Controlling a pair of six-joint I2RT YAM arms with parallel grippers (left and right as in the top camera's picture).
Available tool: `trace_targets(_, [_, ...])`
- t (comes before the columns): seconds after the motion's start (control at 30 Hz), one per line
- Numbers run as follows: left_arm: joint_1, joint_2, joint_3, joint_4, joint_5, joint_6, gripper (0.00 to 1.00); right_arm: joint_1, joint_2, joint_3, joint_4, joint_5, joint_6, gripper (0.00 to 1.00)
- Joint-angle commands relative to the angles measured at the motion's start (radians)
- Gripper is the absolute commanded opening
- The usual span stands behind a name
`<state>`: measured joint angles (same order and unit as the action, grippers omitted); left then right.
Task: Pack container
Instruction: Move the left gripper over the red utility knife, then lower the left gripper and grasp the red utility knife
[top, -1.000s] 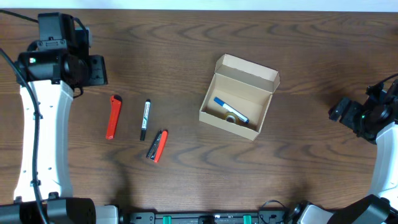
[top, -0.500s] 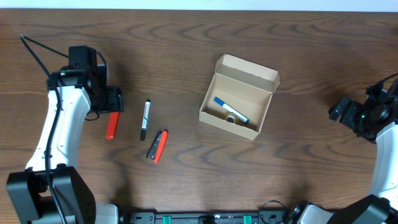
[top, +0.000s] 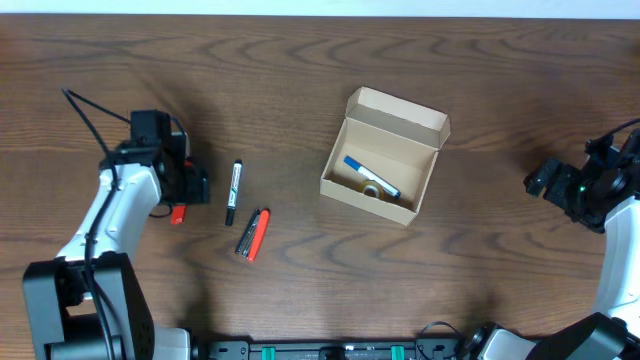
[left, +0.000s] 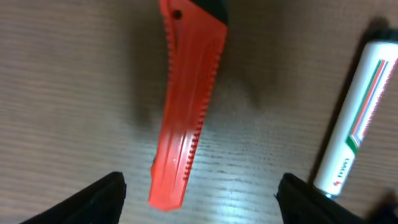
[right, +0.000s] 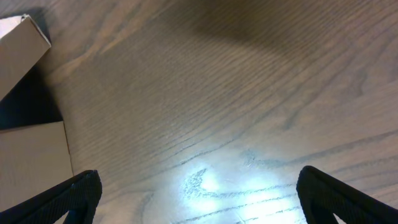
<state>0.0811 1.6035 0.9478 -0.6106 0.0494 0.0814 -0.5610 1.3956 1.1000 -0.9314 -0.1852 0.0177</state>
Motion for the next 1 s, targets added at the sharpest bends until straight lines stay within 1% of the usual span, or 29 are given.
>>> trace_targets(0.0, [-0.003, 0.0, -0.029, 0.028, 0.004, 0.047, 0.81, 0.0, -0.016, -0.002, -0.005, -0.015, -0.011, 0.99])
trace_targets(0.1, [-0.003, 0.01, -0.029, 0.058, 0.028, 0.09, 0.83, 0.0, -0.016, -0.002, -0.007, -0.015, -0.011, 0.99])
trace_targets(0.17, [-0.003, 0.03, -0.029, 0.075, 0.029, 0.09, 0.84, 0.0, -0.016, -0.002, -0.008, -0.015, -0.011, 0.99])
trace_targets(0.2, [-0.003, 0.043, -0.029, 0.076, 0.029, 0.085, 0.82, 0.0, -0.016, -0.002, -0.008, -0.019, -0.012, 0.99])
trace_targets(0.33, [-0.003, 0.11, -0.025, 0.035, 0.037, 0.064, 0.75, 0.0, -0.016, -0.002, -0.008, -0.033, -0.012, 0.99])
trace_targets(0.43, [-0.003, 0.152, -0.005, 0.0, 0.064, 0.041, 0.74, 0.0, -0.016, -0.002, -0.007, -0.033, -0.013, 0.99])
trace_targets(0.6, [-0.003, 0.175, 0.04, -0.045, 0.059, 0.03, 0.73, 0.0, -0.016, -0.002, -0.008, -0.033, -0.015, 0.99])
trace_targets(0.7, [-0.003, 0.175, 0.053, -0.047, 0.052, 0.026, 0.74, 0.0, -0.016, -0.002, -0.008, -0.033, -0.015, 0.99])
trace_targets(0.73, [-0.002, 0.175, 0.055, -0.044, 0.046, 0.015, 0.72, 0.0, -0.016, -0.002, -0.01, -0.033, -0.015, 0.99])
trace_targets(0.8, [0.0, 0.175, 0.061, -0.042, 0.044, -0.009, 0.65, 0.0, -0.016, -0.002, -0.012, -0.033, -0.015, 0.99])
trace_targets(0.9, [0.01, 0.175, 0.068, -0.033, 0.045, -0.047, 0.64, 0.0, -0.016, -0.002, -0.019, -0.033, -0.015, 0.99])
trace_targets(0.97, [0.017, 0.175, 0.07, -0.023, 0.048, -0.062, 0.55, 0.0, -0.016, -0.002, -0.021, -0.033, -0.016, 0.99])
